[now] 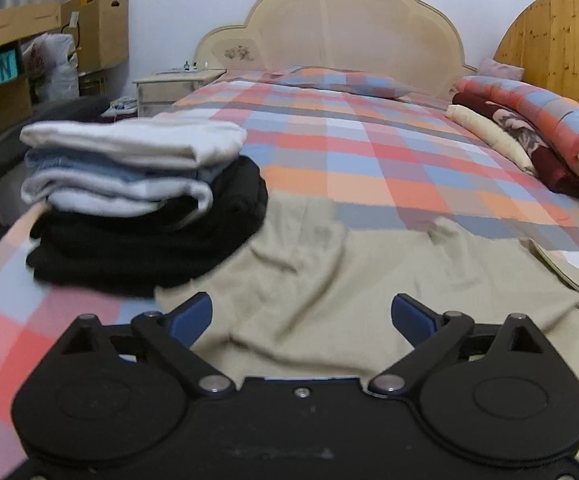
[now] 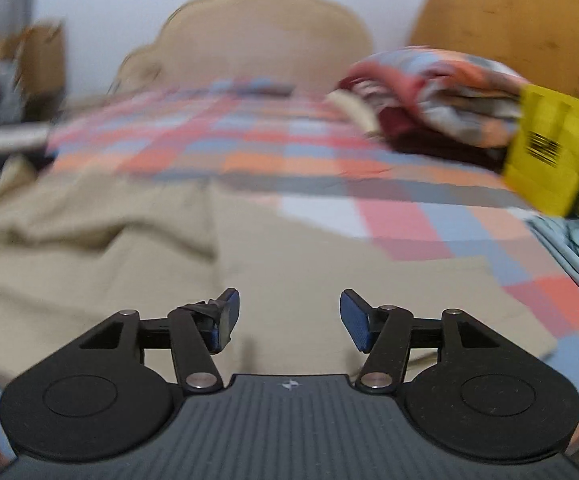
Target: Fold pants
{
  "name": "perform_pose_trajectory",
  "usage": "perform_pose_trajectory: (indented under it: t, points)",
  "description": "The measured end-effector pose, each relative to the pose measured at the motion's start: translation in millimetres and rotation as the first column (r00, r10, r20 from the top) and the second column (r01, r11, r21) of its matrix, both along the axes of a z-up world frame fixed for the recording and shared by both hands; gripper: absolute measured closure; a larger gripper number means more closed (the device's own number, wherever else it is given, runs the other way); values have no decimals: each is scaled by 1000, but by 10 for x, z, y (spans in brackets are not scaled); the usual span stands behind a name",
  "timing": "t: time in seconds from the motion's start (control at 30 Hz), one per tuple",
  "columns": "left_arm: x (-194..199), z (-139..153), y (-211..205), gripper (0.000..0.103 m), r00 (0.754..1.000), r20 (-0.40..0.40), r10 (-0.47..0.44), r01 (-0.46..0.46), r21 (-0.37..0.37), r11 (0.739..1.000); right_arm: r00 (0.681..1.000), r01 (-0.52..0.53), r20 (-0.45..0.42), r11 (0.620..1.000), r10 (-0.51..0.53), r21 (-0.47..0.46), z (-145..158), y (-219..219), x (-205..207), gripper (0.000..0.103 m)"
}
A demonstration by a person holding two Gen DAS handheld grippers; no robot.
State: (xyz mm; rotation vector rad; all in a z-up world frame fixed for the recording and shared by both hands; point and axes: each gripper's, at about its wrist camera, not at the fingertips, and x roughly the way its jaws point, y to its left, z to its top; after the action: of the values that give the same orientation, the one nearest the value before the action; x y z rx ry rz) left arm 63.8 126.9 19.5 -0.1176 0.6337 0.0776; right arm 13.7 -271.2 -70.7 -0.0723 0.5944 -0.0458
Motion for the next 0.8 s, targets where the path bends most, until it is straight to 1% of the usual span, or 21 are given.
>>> perform_pose_trajectory:
  t: [0.1, 0.2, 0.3, 0.4, 0.47, 0.53, 0.6, 0.67, 0.7, 0.73, 0.77, 0.8]
  points:
    - [268, 16, 118, 4, 1000, -6, 13, -13, 15, 1000, 997, -43, -65, 997, 38, -70, -109, 110, 139, 9]
    - [558, -22, 208, 4, 999, -31, 18, -18, 18, 1000, 994, -45, -105, 991, 32, -123, -138, 128, 185, 9]
    - [771, -89, 270, 4, 998, -48, 32, -31, 14, 999, 989, -55, -145, 991, 37, -120, -145, 126, 230, 7]
    - [934, -100, 312, 4, 999, -38, 36, -36, 16, 999, 985, -76, -161, 988, 53, -136, -126, 159, 245, 7]
    - [1026, -94, 319, 4, 999, -28, 21, -20, 25, 999, 983, -97, -171, 984, 71, -152, -131, 193, 265, 7]
    - [1125, -103, 299, 4, 999, -31, -5, 6, 43, 999, 981, -112, -177, 982, 84, -154, -131, 217, 281, 6]
    - [1217, -144, 256, 4, 998, -42, -35, 38, 66, 997, 979, -129, -174, 982, 103, -141, -118, 257, 288, 3]
    - [1333, -210, 207, 4, 997, -65, -49, 55, 92, 994, 977, -145, -177, 978, 118, -147, -132, 290, 314, 2]
    - [1389, -251, 179, 4, 997, -73, -39, 47, 110, 993, 976, -155, -180, 975, 125, -161, -156, 306, 331, 5]
    - [1442, -285, 156, 7, 997, -77, -30, 39, 131, 991, 974, -166, -185, 969, 132, -180, -179, 314, 352, 9]
    - [1477, -310, 137, 21, 997, -78, -18, 30, 152, 988, 972, -169, -196, 968, 131, -187, -187, 309, 381, 49]
    - [1496, -323, 121, 32, 996, -84, -4, 18, 172, 985, 968, -161, -220, 968, 118, -193, -179, 293, 428, 103]
